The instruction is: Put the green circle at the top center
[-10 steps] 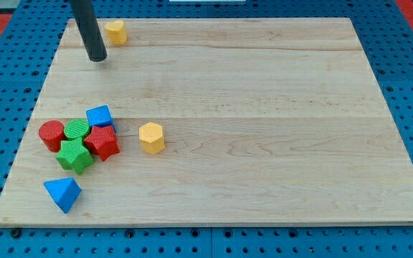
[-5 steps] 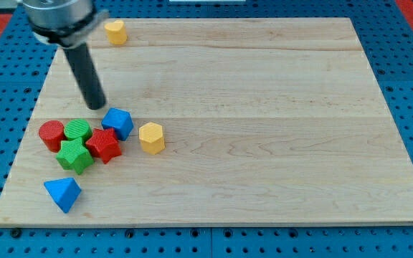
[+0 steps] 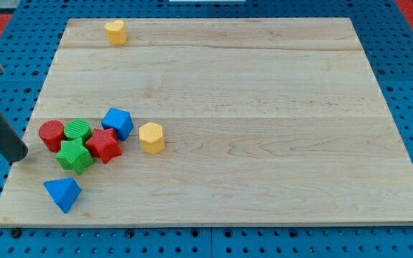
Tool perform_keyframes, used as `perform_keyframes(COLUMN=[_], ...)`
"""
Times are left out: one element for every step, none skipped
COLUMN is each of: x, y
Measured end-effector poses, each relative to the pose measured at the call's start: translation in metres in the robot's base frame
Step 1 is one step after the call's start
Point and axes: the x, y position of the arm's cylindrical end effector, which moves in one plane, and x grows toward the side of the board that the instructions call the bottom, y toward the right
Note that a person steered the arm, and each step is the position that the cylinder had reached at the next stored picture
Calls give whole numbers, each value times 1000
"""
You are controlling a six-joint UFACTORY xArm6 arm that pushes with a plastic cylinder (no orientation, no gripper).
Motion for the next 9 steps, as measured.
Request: perform_keyframes(x=[0,0,-13,-21,-21,-58,-93,-129,-152], y=[0,9,23,71,124,113,102,69,123])
